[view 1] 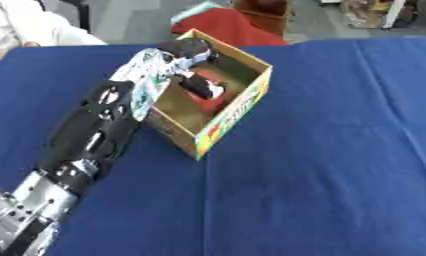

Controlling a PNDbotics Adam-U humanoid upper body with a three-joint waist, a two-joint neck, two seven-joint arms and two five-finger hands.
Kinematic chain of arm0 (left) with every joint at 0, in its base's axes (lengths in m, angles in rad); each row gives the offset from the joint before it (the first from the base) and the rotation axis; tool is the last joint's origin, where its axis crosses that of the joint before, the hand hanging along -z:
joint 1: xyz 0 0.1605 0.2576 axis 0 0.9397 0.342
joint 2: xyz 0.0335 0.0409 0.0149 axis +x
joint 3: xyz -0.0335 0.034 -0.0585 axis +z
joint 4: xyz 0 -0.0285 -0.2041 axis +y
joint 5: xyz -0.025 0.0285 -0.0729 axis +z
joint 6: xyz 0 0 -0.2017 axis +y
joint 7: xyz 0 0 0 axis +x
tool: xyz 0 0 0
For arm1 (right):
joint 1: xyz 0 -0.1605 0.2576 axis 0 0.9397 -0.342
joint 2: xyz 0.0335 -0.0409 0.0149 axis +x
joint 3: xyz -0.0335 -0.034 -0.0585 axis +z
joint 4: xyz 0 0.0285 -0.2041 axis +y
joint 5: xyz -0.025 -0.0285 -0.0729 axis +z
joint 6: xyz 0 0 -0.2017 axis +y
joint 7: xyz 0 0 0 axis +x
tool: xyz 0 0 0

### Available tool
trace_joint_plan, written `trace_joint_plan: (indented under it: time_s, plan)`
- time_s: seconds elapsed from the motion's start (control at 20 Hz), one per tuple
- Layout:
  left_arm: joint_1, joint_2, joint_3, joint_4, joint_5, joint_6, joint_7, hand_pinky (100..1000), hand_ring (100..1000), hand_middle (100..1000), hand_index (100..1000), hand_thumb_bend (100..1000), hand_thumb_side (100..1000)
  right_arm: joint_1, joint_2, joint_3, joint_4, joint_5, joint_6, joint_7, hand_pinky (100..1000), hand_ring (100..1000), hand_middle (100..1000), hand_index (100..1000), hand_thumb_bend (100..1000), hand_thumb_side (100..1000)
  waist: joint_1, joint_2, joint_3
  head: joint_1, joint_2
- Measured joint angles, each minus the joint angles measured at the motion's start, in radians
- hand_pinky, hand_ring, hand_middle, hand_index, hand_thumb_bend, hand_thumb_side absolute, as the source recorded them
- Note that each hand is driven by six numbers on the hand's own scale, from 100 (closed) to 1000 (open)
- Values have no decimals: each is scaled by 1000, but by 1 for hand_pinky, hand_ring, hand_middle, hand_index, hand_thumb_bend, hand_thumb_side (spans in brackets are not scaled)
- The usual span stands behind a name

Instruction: Pick up objects on the table and place them in the box.

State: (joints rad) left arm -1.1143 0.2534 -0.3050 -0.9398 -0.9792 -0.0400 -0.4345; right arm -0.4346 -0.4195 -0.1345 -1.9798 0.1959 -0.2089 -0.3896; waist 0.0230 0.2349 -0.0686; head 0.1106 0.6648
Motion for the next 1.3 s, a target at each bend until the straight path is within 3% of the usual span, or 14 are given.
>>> trace_joint_plan:
  time_s: [0.2,0.35,0.5,0.75,1.05,1.3]
  plan:
    - [1,1,0,-17,-11,0,-3,816,904,837,888,540,617,3,0,0,0,0,0,0,690,752,870,780,100,1000,0,-2,1,-2,1]
    - [1,1,1,-31,-24,1,-9,807,897,827,881,541,603,3,0,0,0,0,0,0,691,753,870,780,100,1000,0,-6,2,-3,1]
    - [1,2,7,-48,-25,3,-10,757,848,787,865,488,587,4,0,0,0,-1,0,0,691,753,869,781,100,1000,-2,-8,4,-4,2]
    - [6,23,13,-128,18,23,2,685,780,725,817,322,581,7,0,-1,0,-2,0,0,693,753,867,781,100,1000,-5,-17,12,-9,11]
    - [52,127,13,-397,149,68,2,664,753,685,807,250,628,13,-2,-1,0,-1,-1,-1,696,754,865,783,100,1000,1,-31,28,-27,27]
    - [168,249,47,-681,281,142,26,644,734,659,809,230,664,21,-12,-7,0,2,-2,-8,696,755,863,783,100,999,1,-41,42,-42,36]
